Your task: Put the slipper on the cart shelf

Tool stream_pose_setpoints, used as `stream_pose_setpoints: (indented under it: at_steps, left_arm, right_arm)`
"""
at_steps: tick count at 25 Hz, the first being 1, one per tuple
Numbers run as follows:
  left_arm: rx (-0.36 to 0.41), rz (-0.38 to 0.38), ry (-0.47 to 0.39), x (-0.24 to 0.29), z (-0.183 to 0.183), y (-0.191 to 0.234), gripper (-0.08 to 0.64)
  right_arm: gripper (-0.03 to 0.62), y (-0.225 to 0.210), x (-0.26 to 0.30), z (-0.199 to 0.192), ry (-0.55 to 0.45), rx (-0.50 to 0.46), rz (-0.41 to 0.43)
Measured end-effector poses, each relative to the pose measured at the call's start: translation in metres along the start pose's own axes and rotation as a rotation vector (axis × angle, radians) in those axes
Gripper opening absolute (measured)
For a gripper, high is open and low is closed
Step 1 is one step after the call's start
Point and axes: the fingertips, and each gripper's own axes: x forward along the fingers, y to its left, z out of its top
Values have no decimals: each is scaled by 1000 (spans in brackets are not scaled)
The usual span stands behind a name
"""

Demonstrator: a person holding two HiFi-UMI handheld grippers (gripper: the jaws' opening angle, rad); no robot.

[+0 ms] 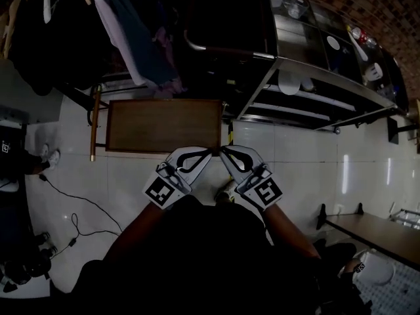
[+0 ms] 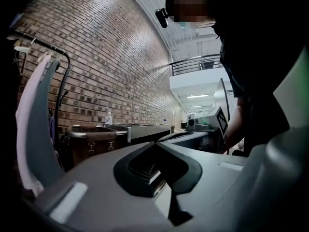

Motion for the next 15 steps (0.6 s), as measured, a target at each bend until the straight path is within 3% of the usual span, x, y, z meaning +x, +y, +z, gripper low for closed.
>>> stream_pose_setpoints:
  at_steps: [9,15]
  left_arm:
    - [22,-44,-27,-123,-4,64,5]
    - [-9,-48,-56,-168,-1,90,5]
  right_arm:
    - [3,81,115,12,-16,-13,-61]
    - [3,114,150,20,-8,-48,-98]
